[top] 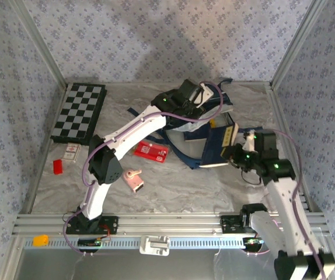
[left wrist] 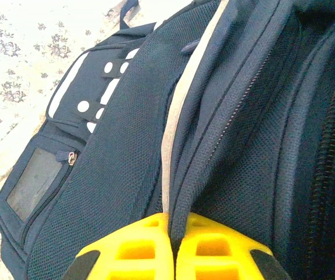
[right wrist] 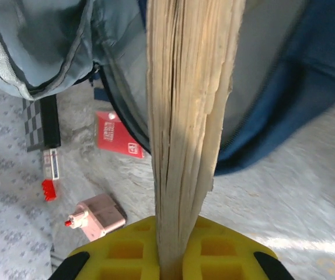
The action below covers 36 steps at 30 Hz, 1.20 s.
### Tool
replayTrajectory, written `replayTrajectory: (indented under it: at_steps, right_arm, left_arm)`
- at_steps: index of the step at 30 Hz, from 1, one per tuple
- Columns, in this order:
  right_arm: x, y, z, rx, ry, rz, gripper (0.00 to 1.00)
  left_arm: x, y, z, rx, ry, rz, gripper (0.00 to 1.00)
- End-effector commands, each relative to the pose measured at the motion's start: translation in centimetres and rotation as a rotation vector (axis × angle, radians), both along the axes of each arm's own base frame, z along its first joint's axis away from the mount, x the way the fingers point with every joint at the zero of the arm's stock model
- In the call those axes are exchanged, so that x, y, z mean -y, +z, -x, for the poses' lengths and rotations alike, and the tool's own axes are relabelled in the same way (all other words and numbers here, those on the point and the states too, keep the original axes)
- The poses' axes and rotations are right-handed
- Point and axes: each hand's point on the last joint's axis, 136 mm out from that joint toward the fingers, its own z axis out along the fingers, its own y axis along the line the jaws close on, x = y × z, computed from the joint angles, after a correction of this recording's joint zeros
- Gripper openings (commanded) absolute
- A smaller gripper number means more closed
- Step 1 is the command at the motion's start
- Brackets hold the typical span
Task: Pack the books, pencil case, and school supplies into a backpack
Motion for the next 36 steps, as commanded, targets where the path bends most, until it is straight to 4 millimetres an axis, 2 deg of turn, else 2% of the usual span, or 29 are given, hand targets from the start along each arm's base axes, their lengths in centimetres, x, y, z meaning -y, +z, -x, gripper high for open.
replayTrajectory:
  at_steps: [1, 4, 7, 9, 13, 15, 16, 18, 19, 23, 25, 27, 30, 33, 36]
  right_arm:
    - [-3.0, 2.7, -4.7, 0.183, 0.066, -0.042, 0.00]
    - [-4.2, 0.6, -7.5, 0.160, 0.073, -0.016, 0.00]
    - [-5.2, -0.5, -10.3, 0.202, 0.077, -0.023, 0.00]
    - [-5.1, -1.7, -11.8, 0.204, 0.061, 0.003, 0.00]
    - [-4.6, -3.6, -14.4, 0.211, 0.042, 0.041, 0.09]
    - [-4.5, -4.7, -15.4, 0.192, 0.053, 0.065, 0.11]
    - [-4.5, -5.2, -15.8, 0.177, 0.062, 0.070, 0.15]
    - [-4.6, -6.0, -16.0, 0.181, 0.115, 0.109, 0.36]
    - [-4.4, -6.4, -15.9, 0.168, 0.118, 0.137, 0.43]
    - [-1.8, -8.0, -13.9, 0.088, 0.034, 0.256, 0.56]
    - [-1.3, -8.4, -12.7, 0.077, 0.010, 0.281, 0.59]
    - [-0.7, -9.3, -11.1, 0.028, -0.017, 0.339, 0.54]
    - [-2.9, -10.8, -9.6, 0.011, 0.039, 0.291, 0.44]
    - [-4.3, -11.9, -9.7, -0.002, 0.047, 0.258, 0.26]
    - [-4.8, -12.5, -10.3, -0.005, 0.044, 0.265, 0.16]
  left_arm:
    - [0.3, 7.6, 0.4, 0.129, -0.030, 0.125, 0.00]
    - [0.1, 8.1, 0.4, 0.130, -0.018, 0.139, 0.00]
    - [0.0, 8.5, 0.3, 0.137, -0.003, 0.152, 0.00]
    - [0.0, 8.5, 0.3, 0.132, -0.001, 0.156, 0.00]
    - [-0.2, 8.4, 0.3, 0.129, 0.010, 0.160, 0.00]
    - [-0.2, 8.3, 0.3, 0.131, 0.010, 0.163, 0.00]
    - [-0.1, 8.3, 0.3, 0.131, 0.010, 0.168, 0.00]
    - [-0.1, 8.1, 0.3, 0.125, 0.009, 0.166, 0.00]
    - [-0.1, 8.1, 0.3, 0.125, 0.009, 0.164, 0.00]
    - [-0.3, 8.0, 0.1, 0.121, 0.019, 0.172, 0.00]
    - [-0.3, 7.9, 0.1, 0.114, 0.019, 0.179, 0.00]
    - [-0.4, 7.7, 0.0, 0.108, 0.027, 0.182, 0.00]
    - [-0.2, 7.4, 0.0, 0.100, 0.025, 0.186, 0.00]
    - [-0.1, 7.0, -0.1, 0.089, 0.030, 0.188, 0.00]
    - [-0.1, 6.5, -0.2, 0.069, 0.039, 0.186, 0.00]
